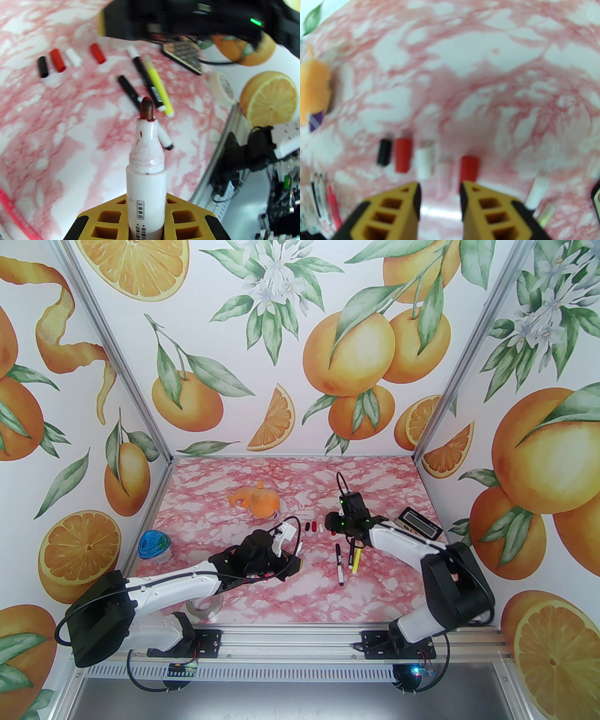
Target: Open the pen caps
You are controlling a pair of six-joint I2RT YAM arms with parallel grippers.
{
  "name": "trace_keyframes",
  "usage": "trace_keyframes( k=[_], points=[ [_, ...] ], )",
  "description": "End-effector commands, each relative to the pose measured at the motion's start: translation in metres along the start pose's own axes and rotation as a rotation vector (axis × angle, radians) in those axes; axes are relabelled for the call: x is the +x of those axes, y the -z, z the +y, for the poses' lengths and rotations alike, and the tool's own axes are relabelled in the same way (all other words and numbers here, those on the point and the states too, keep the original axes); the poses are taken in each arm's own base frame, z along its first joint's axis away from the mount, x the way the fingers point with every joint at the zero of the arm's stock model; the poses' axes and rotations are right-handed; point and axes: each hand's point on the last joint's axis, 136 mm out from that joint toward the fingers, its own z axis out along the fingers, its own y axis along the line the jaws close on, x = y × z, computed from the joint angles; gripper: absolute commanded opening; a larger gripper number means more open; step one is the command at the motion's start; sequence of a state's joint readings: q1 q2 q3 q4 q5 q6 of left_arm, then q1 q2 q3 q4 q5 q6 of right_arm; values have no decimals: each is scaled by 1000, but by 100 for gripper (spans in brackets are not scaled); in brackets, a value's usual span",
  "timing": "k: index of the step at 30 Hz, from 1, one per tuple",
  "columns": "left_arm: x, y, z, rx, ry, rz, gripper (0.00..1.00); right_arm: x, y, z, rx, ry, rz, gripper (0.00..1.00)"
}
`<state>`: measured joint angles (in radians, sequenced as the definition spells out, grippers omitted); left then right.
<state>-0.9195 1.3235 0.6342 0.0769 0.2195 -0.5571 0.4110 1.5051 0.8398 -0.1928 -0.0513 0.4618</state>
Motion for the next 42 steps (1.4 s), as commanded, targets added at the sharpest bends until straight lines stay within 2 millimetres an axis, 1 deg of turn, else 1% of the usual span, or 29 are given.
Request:
trace_keyframes(
  k=[1,4,6,10,13,17,19,23,29,34,42],
  points=[
    [-1,3,19,-137,38,-14,5,17,18,10,-20,37,6,40],
    [3,4,32,-221,61,-8,5,27,36,22,-64,58,-5,45],
    [6,5,39,-264,80,-4,6,34,48,27,-97,55,-10,50],
    [9,7,54,-365,110,0,7,45,74,32,-170,33,-34,65],
    [13,7,63,-436,123,25,8,54,92,39,-247,16,-42,80],
    [21,3,75,-517,147,65,8,69,109,51,-365,-1,-19,95],
    [23,1,80,-554,162,77,8,75,116,57,-416,0,-5,100],
    [26,-2,88,-616,178,85,8,81,122,60,-445,7,3,100],
    [33,-12,93,-672,181,99,8,88,116,55,-431,3,16,100],
    [36,-17,95,-697,193,90,11,90,114,55,-436,2,20,100],
    [39,-20,102,-730,187,90,17,94,111,52,-427,-1,24,100]
  ],
)
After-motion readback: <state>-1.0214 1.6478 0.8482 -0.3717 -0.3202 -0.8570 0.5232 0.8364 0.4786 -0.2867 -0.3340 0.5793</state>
